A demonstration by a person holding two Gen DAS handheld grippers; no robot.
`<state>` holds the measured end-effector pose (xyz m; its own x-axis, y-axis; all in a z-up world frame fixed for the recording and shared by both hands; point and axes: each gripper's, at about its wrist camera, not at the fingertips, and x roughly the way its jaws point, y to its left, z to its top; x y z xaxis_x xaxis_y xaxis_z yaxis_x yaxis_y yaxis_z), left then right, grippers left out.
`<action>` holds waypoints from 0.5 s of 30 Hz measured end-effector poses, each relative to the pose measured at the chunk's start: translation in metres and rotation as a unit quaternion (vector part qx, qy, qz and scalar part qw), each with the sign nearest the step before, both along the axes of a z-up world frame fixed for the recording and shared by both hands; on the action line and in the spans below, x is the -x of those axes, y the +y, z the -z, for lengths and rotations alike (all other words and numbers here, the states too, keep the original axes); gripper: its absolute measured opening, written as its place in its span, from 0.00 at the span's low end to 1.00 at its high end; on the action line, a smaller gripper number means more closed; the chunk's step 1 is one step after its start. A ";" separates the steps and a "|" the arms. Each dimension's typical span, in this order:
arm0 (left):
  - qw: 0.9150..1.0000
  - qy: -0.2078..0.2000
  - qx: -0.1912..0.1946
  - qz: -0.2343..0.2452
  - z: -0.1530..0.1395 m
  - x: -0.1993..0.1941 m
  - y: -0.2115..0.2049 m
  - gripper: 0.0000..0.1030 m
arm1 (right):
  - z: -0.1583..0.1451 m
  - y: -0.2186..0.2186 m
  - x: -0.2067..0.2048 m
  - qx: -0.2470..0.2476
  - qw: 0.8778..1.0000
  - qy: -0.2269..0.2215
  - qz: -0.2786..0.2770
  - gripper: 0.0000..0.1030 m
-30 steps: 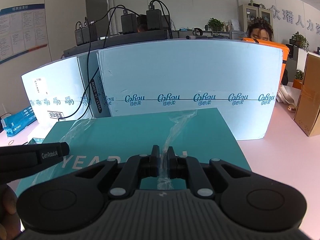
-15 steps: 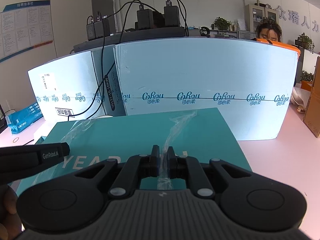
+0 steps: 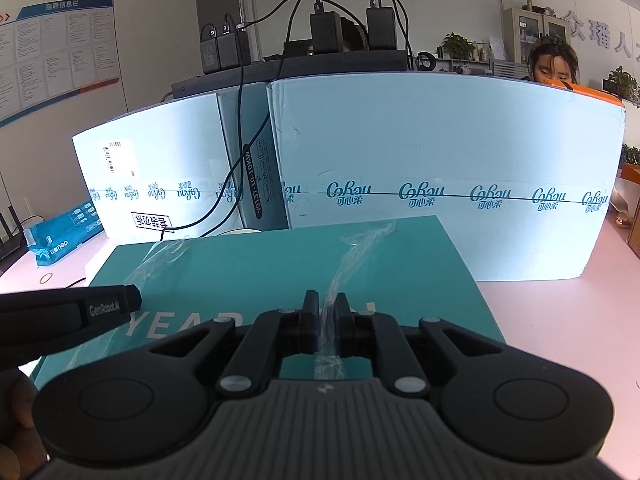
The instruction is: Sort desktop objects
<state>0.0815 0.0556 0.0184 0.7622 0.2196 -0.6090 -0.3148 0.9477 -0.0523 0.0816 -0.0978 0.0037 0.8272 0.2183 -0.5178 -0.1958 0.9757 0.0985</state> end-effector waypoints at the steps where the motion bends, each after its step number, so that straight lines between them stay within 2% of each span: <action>1: 1.000 0.000 0.000 -0.001 0.000 0.000 0.002 0.04 | 0.000 0.002 0.000 -0.002 1.000 0.001 -0.001 0.10; 15: 1.000 -0.008 -0.003 -0.014 -0.001 -0.002 0.032 0.06 | 0.005 0.032 0.007 -0.013 1.000 0.008 -0.008 0.10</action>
